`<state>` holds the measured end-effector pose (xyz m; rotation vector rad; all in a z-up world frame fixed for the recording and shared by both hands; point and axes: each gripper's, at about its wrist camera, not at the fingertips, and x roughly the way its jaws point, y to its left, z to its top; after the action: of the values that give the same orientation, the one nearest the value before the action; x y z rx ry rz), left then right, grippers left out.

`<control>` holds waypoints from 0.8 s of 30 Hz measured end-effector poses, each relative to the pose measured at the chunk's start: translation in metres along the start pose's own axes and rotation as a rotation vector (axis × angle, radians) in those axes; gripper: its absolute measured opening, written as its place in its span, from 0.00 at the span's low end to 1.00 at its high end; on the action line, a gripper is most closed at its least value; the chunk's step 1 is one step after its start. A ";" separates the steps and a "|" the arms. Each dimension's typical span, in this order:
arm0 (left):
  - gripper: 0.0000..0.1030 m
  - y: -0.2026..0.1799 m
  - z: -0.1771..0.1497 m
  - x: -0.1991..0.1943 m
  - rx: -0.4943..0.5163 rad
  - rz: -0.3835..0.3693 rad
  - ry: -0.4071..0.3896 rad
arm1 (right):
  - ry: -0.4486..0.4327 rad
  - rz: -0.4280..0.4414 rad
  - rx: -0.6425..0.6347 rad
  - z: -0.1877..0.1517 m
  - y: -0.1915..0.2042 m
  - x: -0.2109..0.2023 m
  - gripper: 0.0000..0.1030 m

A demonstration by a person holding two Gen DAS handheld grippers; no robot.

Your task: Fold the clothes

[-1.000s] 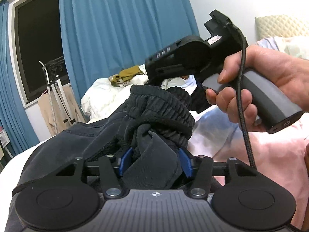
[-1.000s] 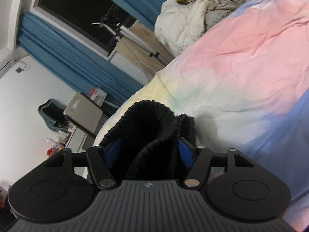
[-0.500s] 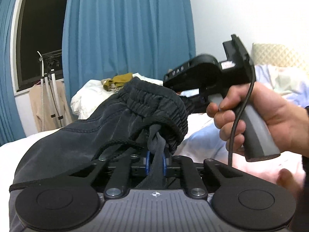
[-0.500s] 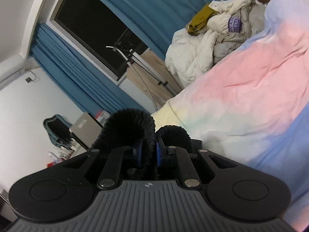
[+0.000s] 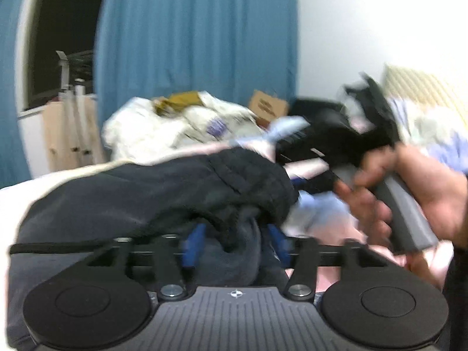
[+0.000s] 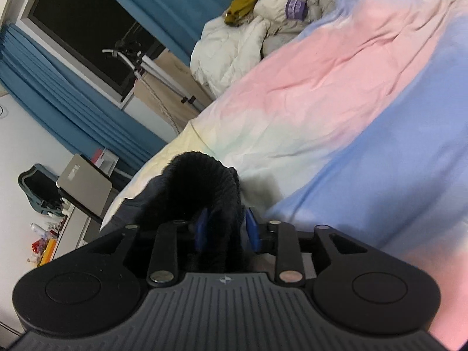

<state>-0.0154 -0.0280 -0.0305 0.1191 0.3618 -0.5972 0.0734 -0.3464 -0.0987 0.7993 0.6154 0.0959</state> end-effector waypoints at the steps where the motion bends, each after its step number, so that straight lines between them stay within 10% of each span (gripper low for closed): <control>1: 0.75 0.005 0.005 -0.008 -0.035 0.018 -0.011 | 0.002 0.005 0.001 -0.002 0.000 -0.008 0.37; 6: 0.86 0.054 0.030 -0.049 -0.236 0.078 -0.031 | 0.016 0.049 0.031 -0.016 -0.005 -0.044 0.62; 14: 0.91 0.170 0.024 -0.076 -0.563 0.274 0.168 | 0.107 0.082 0.176 -0.031 -0.019 -0.043 0.85; 24: 0.91 0.247 -0.005 -0.055 -0.798 0.165 0.251 | 0.160 0.157 0.125 -0.042 -0.003 -0.037 1.00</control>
<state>0.0817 0.2055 -0.0134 -0.5427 0.8006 -0.2405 0.0194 -0.3329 -0.1055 0.9668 0.7145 0.2690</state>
